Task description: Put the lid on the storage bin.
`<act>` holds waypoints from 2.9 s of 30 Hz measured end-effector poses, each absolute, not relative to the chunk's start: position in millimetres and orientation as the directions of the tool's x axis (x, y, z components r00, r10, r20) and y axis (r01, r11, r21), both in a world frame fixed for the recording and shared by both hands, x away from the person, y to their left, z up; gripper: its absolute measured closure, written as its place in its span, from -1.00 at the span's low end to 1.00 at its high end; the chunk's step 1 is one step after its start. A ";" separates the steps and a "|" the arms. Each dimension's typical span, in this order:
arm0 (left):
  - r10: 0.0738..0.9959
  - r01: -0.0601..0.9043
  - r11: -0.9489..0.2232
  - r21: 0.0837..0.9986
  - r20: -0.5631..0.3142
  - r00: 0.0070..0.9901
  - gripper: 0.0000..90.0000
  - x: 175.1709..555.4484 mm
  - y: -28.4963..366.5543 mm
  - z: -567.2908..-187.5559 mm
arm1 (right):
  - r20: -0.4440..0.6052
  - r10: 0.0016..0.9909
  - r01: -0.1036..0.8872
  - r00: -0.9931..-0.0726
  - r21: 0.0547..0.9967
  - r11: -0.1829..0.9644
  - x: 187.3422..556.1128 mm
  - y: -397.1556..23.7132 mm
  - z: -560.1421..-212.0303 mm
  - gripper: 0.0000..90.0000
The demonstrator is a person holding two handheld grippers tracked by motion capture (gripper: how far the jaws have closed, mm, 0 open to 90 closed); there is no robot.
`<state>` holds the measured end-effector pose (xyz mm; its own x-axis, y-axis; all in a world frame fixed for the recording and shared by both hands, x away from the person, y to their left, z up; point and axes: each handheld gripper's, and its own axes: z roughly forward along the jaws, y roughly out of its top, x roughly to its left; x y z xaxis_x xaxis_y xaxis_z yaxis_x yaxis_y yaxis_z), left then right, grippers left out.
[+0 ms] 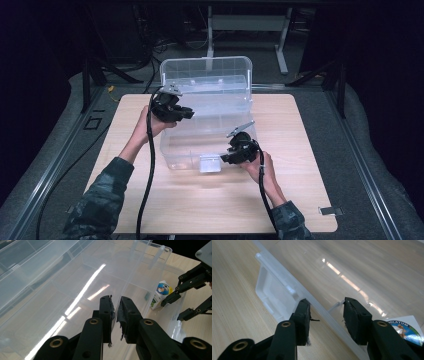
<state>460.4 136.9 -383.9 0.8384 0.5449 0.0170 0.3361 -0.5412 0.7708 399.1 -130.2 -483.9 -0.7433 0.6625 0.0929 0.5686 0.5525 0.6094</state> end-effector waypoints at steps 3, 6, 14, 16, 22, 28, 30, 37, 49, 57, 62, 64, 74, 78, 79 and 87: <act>0.549 0.333 -0.538 0.775 0.022 0.836 0.78 456.2 136.7 -385.4 | 0.098 0.660 0.568 -0.745 0.612 0.550 399.0 -130.3 -484.2 0.27; 0.550 0.332 -0.537 0.775 0.024 0.835 0.78 454.0 136.7 -386.1 | 0.096 0.661 0.568 -0.745 0.612 0.551 398.7 -130.3 -484.2 0.27; 0.562 0.325 -0.532 0.782 0.039 0.826 0.77 442.8 136.0 -390.4 | 0.095 0.661 0.570 -0.744 0.607 0.554 398.6 -130.1 -483.7 0.27; 0.564 0.321 -0.536 0.781 0.049 0.824 0.77 439.6 135.3 -391.4 | 0.093 0.661 0.569 -0.744 0.607 0.555 398.6 -130.1 -483.8 0.27; 0.573 0.306 -0.529 0.791 0.067 0.817 0.77 431.0 135.3 -396.2 | 0.092 0.663 0.571 -0.743 0.604 0.556 398.5 -130.0 -483.5 0.27; 0.578 0.300 -0.523 0.798 0.074 0.813 0.76 424.0 135.0 -400.1 | 0.094 0.660 0.570 -0.745 0.602 0.559 398.7 -129.8 -483.4 0.27; 0.577 0.297 -0.524 0.799 0.077 0.813 0.76 422.2 135.0 -401.3 | 0.095 0.660 0.571 -0.745 0.602 0.559 398.8 -129.7 -483.3 0.27; 0.577 0.290 -0.517 0.805 0.077 0.813 0.76 415.3 135.4 -406.3 | 0.096 0.657 0.570 -0.748 0.601 0.561 398.8 -129.8 -483.3 0.27; 0.571 0.274 -0.512 0.814 0.085 0.816 0.74 406.6 136.8 -413.6 | 0.131 0.655 0.579 -0.744 0.615 0.535 398.4 -132.9 -483.0 0.20; 0.572 0.267 -0.518 0.813 0.098 0.814 0.74 404.4 136.2 -414.3 | 0.140 0.659 0.573 -0.739 0.646 0.505 392.4 -144.1 -472.8 0.05; 0.571 0.264 -0.516 0.815 0.098 0.815 0.74 403.5 136.5 -415.3 | 0.139 0.641 0.549 -0.755 0.668 0.502 380.1 -154.2 -450.4 0.05; 0.573 0.262 -0.513 0.817 0.098 0.814 0.74 402.8 136.4 -415.9 | 0.143 0.621 0.523 -0.771 0.698 0.489 374.5 -156.2 -435.5 0.07; 0.571 0.258 -0.519 0.815 0.107 0.814 0.73 399.9 136.6 -417.7 | 0.029 0.655 0.415 -0.755 0.795 0.443 403.5 -145.6 -362.4 0.48; 0.572 0.256 -0.520 0.815 0.110 0.813 0.72 397.8 135.9 -419.2 | 0.021 0.684 0.425 -0.729 0.797 0.429 427.0 -143.1 -356.9 0.68; 0.571 0.255 -0.523 0.813 0.112 0.814 0.72 396.7 135.4 -420.0 | 0.025 0.700 0.435 -0.714 0.799 0.415 436.7 -142.6 -357.3 0.79; 0.575 0.247 -0.536 0.808 0.135 0.807 0.64 388.1 134.1 -425.8 | 0.033 0.739 0.440 -0.673 0.821 0.363 446.8 -137.2 -362.4 0.99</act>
<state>388.1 134.1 -425.8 0.8069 0.5751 0.1349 0.2468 -0.5357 0.8075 446.8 -137.2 -362.4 -0.6725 0.7394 0.0328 0.4396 0.3634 0.8214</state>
